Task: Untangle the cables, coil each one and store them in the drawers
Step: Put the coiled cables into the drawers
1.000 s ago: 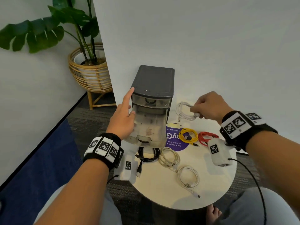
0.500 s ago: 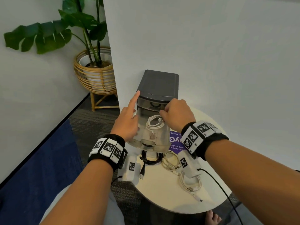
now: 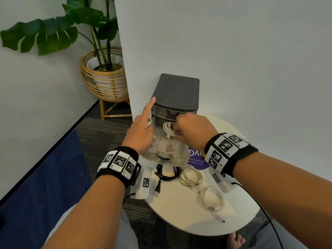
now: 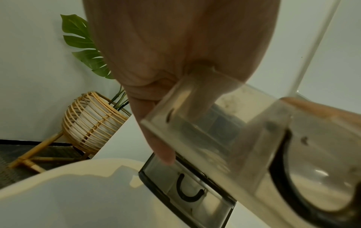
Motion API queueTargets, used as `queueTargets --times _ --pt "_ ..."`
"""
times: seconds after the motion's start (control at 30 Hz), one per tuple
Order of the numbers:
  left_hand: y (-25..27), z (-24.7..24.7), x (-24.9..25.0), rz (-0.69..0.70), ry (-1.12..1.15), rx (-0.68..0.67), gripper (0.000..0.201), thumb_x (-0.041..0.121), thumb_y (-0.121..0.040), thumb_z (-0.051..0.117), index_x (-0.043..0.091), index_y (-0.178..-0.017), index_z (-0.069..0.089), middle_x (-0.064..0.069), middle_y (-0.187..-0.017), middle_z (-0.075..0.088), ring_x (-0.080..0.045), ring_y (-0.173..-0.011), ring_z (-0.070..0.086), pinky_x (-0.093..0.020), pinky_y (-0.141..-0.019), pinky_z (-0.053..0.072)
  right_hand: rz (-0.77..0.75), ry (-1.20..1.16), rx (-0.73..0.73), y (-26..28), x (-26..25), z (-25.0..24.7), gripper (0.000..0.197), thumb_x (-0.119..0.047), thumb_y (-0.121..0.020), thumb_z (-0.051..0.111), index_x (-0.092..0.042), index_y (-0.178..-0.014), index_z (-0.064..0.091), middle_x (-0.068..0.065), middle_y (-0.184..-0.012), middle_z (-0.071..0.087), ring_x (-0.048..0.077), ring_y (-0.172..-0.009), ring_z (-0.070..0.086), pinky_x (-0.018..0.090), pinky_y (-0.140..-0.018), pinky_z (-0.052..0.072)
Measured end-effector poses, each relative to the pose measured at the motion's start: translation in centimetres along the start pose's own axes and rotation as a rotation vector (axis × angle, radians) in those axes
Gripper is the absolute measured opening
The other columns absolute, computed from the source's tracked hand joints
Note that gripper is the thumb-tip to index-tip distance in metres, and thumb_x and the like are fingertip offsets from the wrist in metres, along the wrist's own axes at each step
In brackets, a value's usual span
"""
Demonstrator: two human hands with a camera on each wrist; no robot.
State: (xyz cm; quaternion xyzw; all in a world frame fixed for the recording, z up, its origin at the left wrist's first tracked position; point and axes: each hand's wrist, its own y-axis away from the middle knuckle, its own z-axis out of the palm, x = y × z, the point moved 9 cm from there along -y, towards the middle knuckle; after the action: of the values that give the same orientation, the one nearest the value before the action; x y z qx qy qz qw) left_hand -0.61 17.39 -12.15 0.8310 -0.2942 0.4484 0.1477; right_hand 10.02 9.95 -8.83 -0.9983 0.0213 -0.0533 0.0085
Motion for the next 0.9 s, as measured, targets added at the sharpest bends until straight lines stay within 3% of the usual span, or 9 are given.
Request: queueTargets --times 0.13,0.3,0.43,0.5,0.6,0.73,0.8,0.9 --pt "-0.1 0.0 -0.1 0.005 -0.001 0.004 0.079 0.015 -0.106 0.039 0.078 -0.141 0.006 -0.008 -0.135 0.047 -0.029 -0.092 0.069 -0.048 -0.069 0.063 0.091 0.107 0.046 -0.9 0.5 0.0 0.01 -0.019 -0.098 0.06 -0.013 -0.099 0.068 0.005 -0.087 0.064 0.026 -0.073 0.063 0.032 -0.061 0.044" --pt "-0.2 0.0 -0.2 0.008 -0.019 0.008 0.08 0.014 -0.105 0.039 0.079 -0.14 0.006 -0.009 -0.134 0.048 -0.029 -0.091 0.069 -0.05 -0.071 0.063 0.07 0.037 0.082 -0.8 0.5 -0.2 0.017 -0.027 -0.102 0.056 -0.015 -0.101 0.068 0.006 -0.088 0.067 0.027 -0.077 0.066 0.031 -0.063 0.041" --pt "-0.3 -0.1 -0.3 0.003 -0.013 0.005 0.081 0.014 -0.106 0.041 0.078 -0.14 0.006 -0.008 -0.133 0.048 -0.028 -0.087 0.069 -0.048 -0.069 0.063 0.229 -0.261 0.2 1.5 3.5 -1.7 0.028 -0.032 -0.098 0.054 -0.021 -0.073 0.059 -0.002 -0.067 0.059 0.017 -0.063 0.058 0.026 -0.058 0.04" --pt "-0.3 -0.1 -0.3 -0.003 -0.014 0.007 0.081 0.013 -0.106 0.041 0.078 -0.14 0.005 -0.009 -0.136 0.047 -0.027 -0.088 0.069 -0.047 -0.07 0.063 0.352 -0.441 0.204 3.0 5.7 -1.4 0.036 -0.028 -0.095 0.057 -0.02 -0.059 0.054 0.0 -0.058 0.055 0.014 -0.055 0.051 0.025 -0.055 0.038" --pt "-0.3 -0.1 -0.3 -0.008 -0.018 0.011 0.082 0.013 -0.107 0.041 0.077 -0.141 0.004 -0.009 -0.137 0.048 -0.026 -0.091 0.069 -0.047 -0.072 0.063 0.453 -0.614 -0.048 5.2 7.4 1.3 0.032 -0.022 -0.092 0.061 -0.004 -0.067 0.068 0.016 -0.067 0.067 0.02 -0.057 0.057 0.03 -0.057 0.047" --pt "-0.1 0.0 -0.3 -0.017 -0.001 0.013 0.08 0.017 -0.107 0.041 0.08 -0.139 0.003 -0.012 -0.141 0.048 -0.027 -0.1 0.067 -0.05 -0.079 0.062 0.376 -0.6 -0.509 7.6 5.3 6.6 0.017 -0.029 -0.089 0.073 -0.012 -0.09 0.072 0.006 -0.077 0.074 0.014 -0.06 0.067 0.022 -0.051 0.048" --pt "-0.1 0.1 -0.3 -0.026 0.008 0.013 0.079 0.019 -0.108 0.042 0.081 -0.138 0.003 -0.013 -0.144 0.048 -0.029 -0.109 0.064 -0.052 -0.085 0.06 0.32 -0.548 -0.591 8.0 3.9 8.5 0.025 -0.035 -0.085 0.079 -0.017 -0.099 0.068 0.002 -0.084 0.073 0.018 -0.07 0.07 0.023 -0.056 0.051" --pt "0.0 0.1 -0.2 -0.032 0.014 0.011 0.077 0.021 -0.108 0.041 0.08 -0.139 0.003 -0.012 -0.146 0.047 -0.025 -0.108 0.063 -0.049 -0.083 0.06 0.237 -0.355 -0.543 7.4 2.7 9.7 0.026 -0.033 -0.081 0.08 -0.024 -0.093 0.058 -0.005 -0.089 0.062 0.022 -0.086 0.061 0.03 -0.07 0.046"
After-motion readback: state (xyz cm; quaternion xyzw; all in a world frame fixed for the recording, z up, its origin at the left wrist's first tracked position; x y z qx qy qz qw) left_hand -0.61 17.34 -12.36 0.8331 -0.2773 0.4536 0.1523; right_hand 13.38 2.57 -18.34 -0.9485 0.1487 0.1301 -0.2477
